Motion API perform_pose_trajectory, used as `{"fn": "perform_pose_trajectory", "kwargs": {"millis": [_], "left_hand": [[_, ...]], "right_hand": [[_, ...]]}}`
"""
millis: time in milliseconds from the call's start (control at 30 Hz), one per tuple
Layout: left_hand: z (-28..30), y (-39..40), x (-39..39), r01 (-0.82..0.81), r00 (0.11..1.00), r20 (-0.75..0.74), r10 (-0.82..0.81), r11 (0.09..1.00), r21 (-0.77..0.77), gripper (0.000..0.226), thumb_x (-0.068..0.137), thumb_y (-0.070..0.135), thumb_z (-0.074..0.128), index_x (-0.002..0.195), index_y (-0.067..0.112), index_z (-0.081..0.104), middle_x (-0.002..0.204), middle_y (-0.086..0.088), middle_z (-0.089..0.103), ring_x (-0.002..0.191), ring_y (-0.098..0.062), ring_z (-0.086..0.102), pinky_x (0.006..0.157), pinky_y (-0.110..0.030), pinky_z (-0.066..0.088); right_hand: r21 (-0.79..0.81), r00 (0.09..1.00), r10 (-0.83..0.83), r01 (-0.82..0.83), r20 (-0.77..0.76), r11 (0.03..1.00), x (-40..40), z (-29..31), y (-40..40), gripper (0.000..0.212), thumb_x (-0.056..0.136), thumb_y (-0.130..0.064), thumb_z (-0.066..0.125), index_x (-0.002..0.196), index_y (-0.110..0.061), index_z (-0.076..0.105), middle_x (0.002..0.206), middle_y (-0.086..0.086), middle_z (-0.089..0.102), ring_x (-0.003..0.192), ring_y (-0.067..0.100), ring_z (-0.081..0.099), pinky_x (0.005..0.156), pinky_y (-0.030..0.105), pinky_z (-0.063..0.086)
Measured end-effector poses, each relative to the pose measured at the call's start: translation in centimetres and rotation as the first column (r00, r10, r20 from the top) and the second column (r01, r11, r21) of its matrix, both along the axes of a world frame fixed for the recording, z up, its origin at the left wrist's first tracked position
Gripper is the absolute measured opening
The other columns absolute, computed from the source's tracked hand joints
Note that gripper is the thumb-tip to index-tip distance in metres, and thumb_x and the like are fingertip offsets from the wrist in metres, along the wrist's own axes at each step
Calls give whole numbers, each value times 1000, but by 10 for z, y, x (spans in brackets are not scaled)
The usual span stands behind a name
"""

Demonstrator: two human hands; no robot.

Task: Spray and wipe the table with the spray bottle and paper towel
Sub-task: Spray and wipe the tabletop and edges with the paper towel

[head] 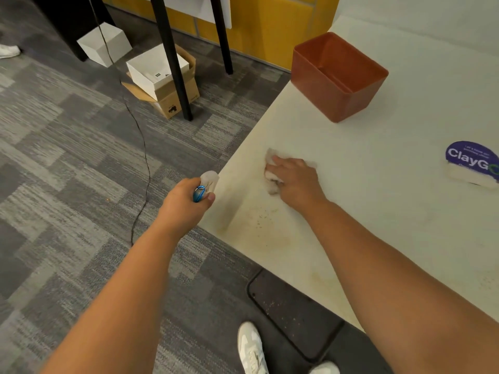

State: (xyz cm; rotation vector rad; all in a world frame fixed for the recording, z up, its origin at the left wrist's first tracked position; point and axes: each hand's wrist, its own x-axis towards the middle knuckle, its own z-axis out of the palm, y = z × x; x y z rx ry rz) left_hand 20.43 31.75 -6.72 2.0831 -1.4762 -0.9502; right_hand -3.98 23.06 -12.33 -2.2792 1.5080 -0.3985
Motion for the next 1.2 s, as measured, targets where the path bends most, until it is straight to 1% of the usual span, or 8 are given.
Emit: {"fn": "perform_pose_trajectory", "kwargs": {"millis": [167, 400, 567, 667, 767, 900, 1000, 1200], "left_hand": [[2, -3, 12, -8, 1000, -4, 8, 1000, -8, 23, 92, 33, 61, 97, 11, 57, 93, -6, 56, 85, -31, 57, 77, -51, 50], [-3, -4, 24, -6, 1000, -28, 5, 999, -32, 21, 93, 27, 62, 94, 7, 55, 90, -6, 52, 77, -26, 50, 68, -43, 44], [-8, -3, 29, -36, 998, -55, 35, 999, -24, 31, 93, 27, 61, 70, 24, 41, 74, 4, 39, 63, -16, 37, 60, -31, 32], [-6, -4, 33, -37, 997, -65, 36, 999, -21, 12, 93, 25, 61, 87, 17, 56, 82, 0, 48, 70, -20, 45, 65, -36, 40], [-5, -4, 40, -33, 998, -47, 32, 999, -17, 15, 93, 26, 61, 96, 12, 59, 87, -3, 51, 72, -21, 48, 68, -37, 43], [-5, -1, 41, -43, 998, -55, 42, 999, -25, 12, 94, 24, 60, 90, 14, 55, 81, 4, 45, 67, -15, 43, 62, -30, 36], [-8, 4, 40, -38, 999, -36, 38, 999, -22, 14, 94, 25, 61, 91, 13, 54, 80, 3, 45, 66, -14, 42, 61, -30, 35], [-8, 6, 42, -36, 999, -40, 35, 999, -21, 16, 93, 27, 62, 95, 12, 57, 81, 1, 46, 67, -17, 42, 64, -35, 38]], "right_hand": [[-23, 928, 279, -282, 246, 959, -5, 0, 18, 25, 72, -25, 60, 93, -26, 73, 109, -4, 70, 93, 25, 64, 82, 39, 47], [-103, 980, -192, 185, -58, 977, -20, 4, -24, 42, 80, -16, 56, 121, -23, 62, 134, 0, 56, 112, 34, 49, 87, 44, 45], [-11, 998, 29, -30, -57, 999, 46, 3, -22, 43, 78, -15, 62, 119, -29, 61, 138, -10, 50, 116, 25, 46, 94, 43, 38], [-114, 966, 242, -231, 92, 966, 44, 4, 1, 28, 64, -22, 72, 92, -20, 72, 113, -5, 68, 94, 23, 56, 82, 36, 45], [-145, 976, 175, -157, 127, 977, 22, 9, -5, 18, 69, -36, 60, 81, -25, 67, 100, -11, 70, 90, 21, 58, 80, 32, 47], [-54, 982, -95, 88, -164, 995, 22, 0, -43, 40, 84, -27, 56, 123, -33, 53, 139, -8, 48, 119, 28, 44, 94, 42, 41], [58, 974, -42, 56, -223, 997, 56, 2, -50, 46, 92, -31, 46, 138, -33, 39, 152, -11, 28, 134, 21, 27, 104, 42, 25], [13, 973, 215, -217, 85, 976, 47, 1, -2, 46, 69, -31, 59, 114, -32, 66, 131, -7, 57, 119, 26, 50, 99, 45, 36]]}}
